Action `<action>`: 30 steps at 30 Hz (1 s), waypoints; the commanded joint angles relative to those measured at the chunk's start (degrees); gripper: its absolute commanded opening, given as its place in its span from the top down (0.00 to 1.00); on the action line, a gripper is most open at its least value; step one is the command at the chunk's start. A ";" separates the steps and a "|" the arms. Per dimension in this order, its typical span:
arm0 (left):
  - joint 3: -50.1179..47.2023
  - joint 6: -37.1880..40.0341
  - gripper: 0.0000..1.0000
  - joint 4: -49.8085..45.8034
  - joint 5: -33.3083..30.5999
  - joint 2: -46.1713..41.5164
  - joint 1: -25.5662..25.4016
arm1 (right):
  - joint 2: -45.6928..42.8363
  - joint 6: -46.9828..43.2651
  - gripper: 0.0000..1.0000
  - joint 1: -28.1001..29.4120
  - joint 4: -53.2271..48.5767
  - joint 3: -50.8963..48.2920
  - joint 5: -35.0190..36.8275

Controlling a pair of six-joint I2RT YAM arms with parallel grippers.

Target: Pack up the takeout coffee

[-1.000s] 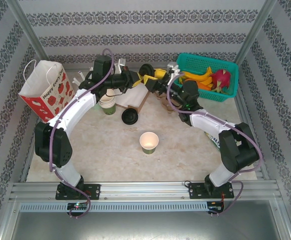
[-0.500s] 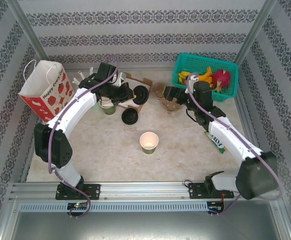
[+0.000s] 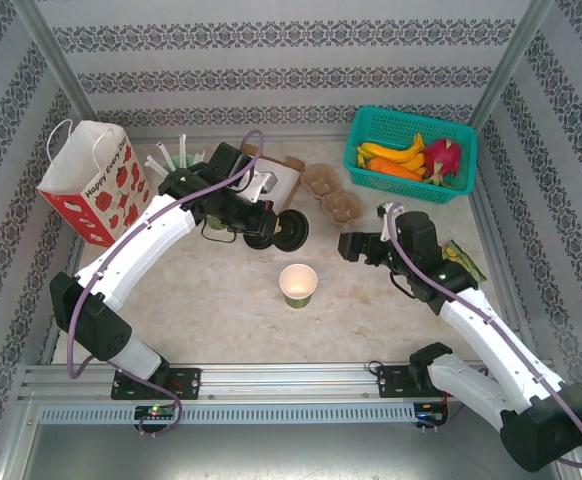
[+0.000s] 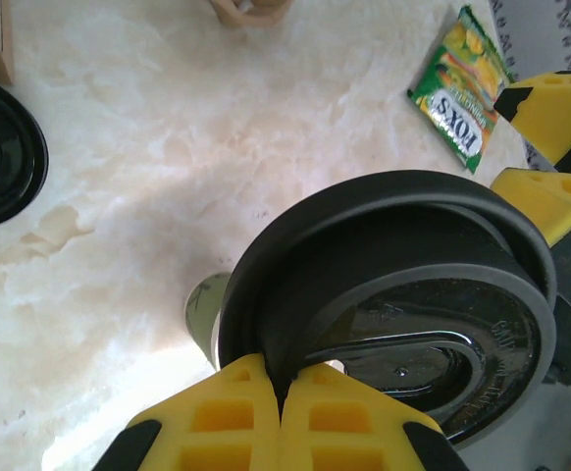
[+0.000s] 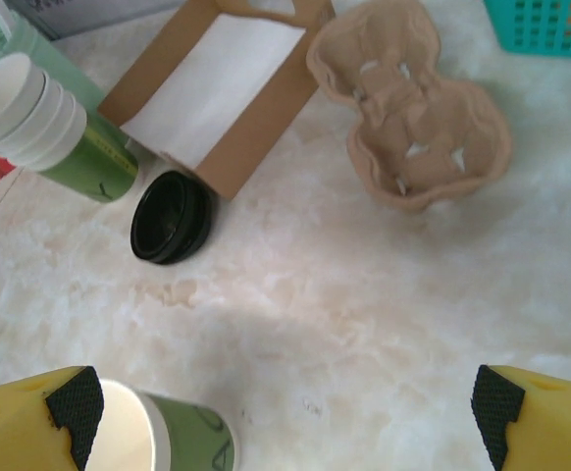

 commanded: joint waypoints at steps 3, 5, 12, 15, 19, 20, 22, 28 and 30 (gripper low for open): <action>-1.47 -3.82 1.00 -5.09 -4.73 0.42 -4.17 | -2.36 8.64 0.02 0.73 2.81 -5.41 -7.74; -2.26 -8.22 1.00 -4.23 -5.12 0.56 -5.74 | -2.27 17.18 0.02 0.40 6.15 -8.02 -8.85; -0.11 -14.40 1.00 -11.81 -12.58 2.00 -10.44 | -2.04 30.81 0.02 0.36 12.81 -11.81 -18.01; -1.36 -15.11 1.00 -10.88 -12.21 3.62 -12.02 | -2.97 32.30 0.02 0.46 17.65 -14.04 -20.45; -2.86 -15.88 1.00 -7.70 -12.35 5.77 -13.98 | -1.06 35.95 0.02 1.07 28.21 -18.07 -23.94; -3.04 -16.00 1.00 -7.50 -12.51 6.29 -14.29 | -0.41 35.06 0.02 1.84 27.89 -18.12 -24.18; -3.18 -16.07 1.00 -7.47 -13.30 6.94 -14.80 | 0.25 32.45 0.02 3.92 27.31 -18.11 -23.91; -3.08 -16.41 1.00 -8.17 -15.93 7.87 -15.27 | 0.79 31.38 0.02 6.21 31.19 -20.53 -24.01; -3.01 -16.86 1.00 -8.26 -16.66 8.24 -15.36 | 0.89 30.74 0.02 6.81 31.42 -20.37 -24.36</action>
